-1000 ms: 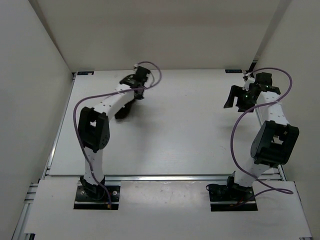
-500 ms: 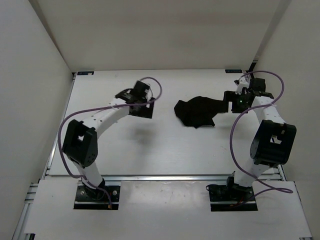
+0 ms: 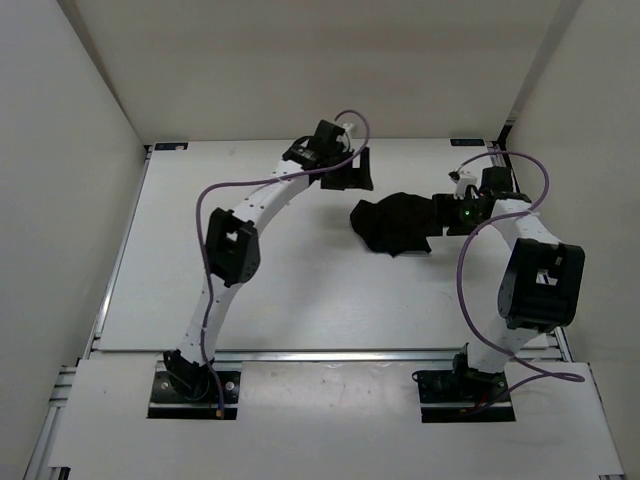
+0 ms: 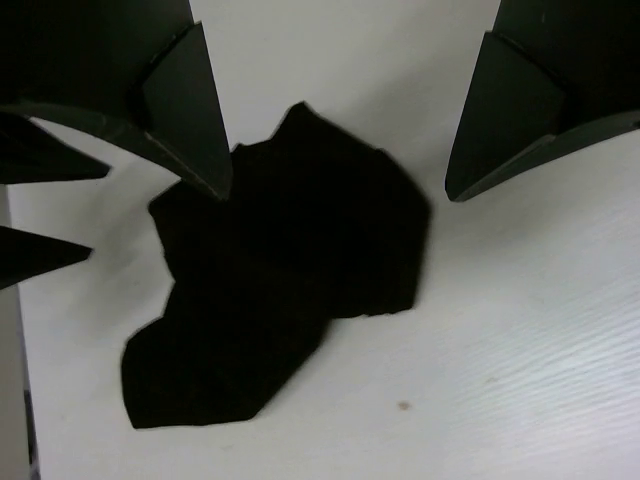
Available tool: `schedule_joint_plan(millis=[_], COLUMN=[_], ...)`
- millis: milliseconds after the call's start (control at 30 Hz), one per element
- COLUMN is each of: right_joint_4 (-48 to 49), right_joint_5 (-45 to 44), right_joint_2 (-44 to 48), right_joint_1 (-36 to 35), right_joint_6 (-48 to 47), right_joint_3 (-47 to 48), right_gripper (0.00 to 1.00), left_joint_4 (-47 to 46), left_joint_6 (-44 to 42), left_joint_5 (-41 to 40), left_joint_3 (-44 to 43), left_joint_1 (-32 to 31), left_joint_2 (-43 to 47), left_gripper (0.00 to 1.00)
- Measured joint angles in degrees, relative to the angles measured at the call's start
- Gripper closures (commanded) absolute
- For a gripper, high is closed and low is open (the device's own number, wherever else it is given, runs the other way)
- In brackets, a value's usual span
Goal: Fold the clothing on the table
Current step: Flatten the skirt out
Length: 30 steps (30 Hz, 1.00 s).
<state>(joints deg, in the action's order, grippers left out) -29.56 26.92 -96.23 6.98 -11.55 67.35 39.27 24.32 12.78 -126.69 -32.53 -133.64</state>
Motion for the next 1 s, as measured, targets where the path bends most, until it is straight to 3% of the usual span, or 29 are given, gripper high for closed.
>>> schedule_joint_plan(millis=[100,167,400,633,1000], right_joint_4=[0.42,1.07,2.45,2.71,2.73], right_joint_5=[0.50,0.28,0.68,0.96,1.38], right_joint_2=[-0.94,-1.97,-5.88,-6.32,-6.32], right_joint_1=[-0.26,-0.61,-1.01,-0.37,2.21], right_joint_6=[-1.25,-2.27,-3.45,-3.74,-3.91], right_joint_3=[-1.66,-2.36,-2.45,-2.45,-2.56], right_gripper=[0.10,0.10,0.10,0.12,0.13], left_joint_4=[4.68,6.97,8.70,11.74,9.60], left_joint_6=[1.55,2.64,3.74,3.04,10.71], left_joint_5=[2.89,4.66,6.54,6.71,9.57], left_joint_3=[-17.09,-20.46,-11.96,-16.46,-16.83], left_joint_1=[-2.01,-2.43,-1.60,-2.78,-2.80], left_joint_2=[-10.60,-13.22,-12.35,-13.55,-14.16], left_gripper=[0.01,0.01,0.02,0.01,0.01])
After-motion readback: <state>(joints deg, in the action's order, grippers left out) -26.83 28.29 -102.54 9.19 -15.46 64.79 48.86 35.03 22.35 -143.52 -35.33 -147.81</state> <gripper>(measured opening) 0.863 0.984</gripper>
